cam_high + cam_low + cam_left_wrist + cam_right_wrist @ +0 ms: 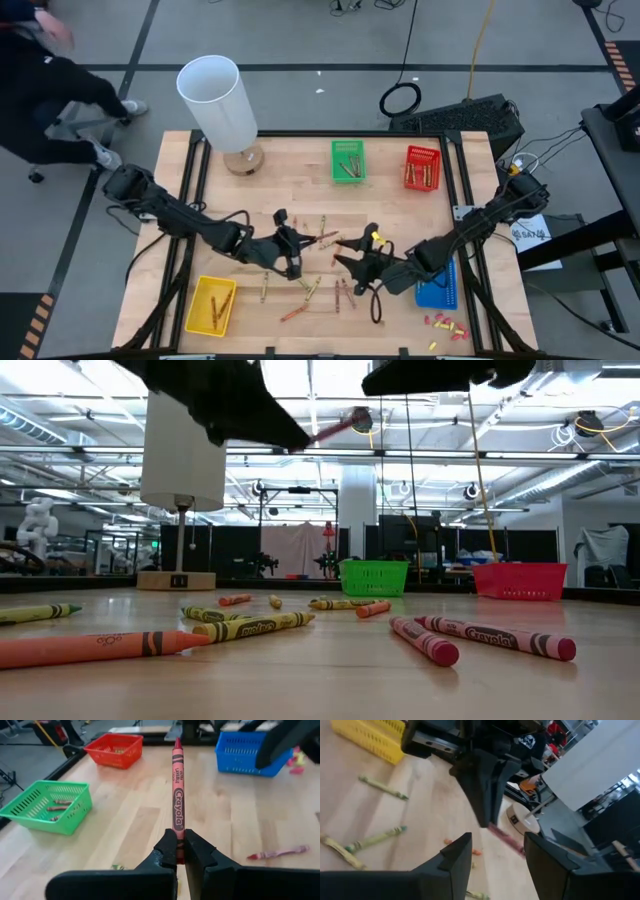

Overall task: Sort crayons
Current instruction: Put the red crayon into the green bin

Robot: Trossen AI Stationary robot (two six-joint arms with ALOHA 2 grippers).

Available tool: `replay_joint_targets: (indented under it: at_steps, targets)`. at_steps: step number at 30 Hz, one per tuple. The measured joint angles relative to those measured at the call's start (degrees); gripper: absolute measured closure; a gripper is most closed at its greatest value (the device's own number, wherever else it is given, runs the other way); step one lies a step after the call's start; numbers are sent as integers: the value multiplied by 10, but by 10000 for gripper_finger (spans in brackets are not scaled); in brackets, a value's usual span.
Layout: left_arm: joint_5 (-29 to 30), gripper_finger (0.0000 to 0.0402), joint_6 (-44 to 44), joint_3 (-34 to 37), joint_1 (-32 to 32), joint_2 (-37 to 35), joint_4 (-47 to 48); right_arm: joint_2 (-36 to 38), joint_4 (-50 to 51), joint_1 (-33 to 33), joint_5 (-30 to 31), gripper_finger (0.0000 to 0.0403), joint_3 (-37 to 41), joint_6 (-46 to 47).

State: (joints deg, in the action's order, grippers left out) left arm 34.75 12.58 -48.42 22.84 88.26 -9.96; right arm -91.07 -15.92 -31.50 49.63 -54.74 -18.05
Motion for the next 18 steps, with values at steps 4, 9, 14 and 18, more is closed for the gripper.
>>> replay_joint_targets:
  at_steps: [4,9,14,18]
  targets:
    - [0,394,-61,0,-4,14,-4,0,25,13,-4,234,0,-29]
    - [0,394,-150,-4,-3,15,-5,0,30,34,-23,223,0,-37]
    - [0,394,-233,-4,0,15,-15,0,33,57,-55,216,0,-20]
    - [-1,394,-268,-4,1,15,-18,0,38,80,-133,221,0,12]
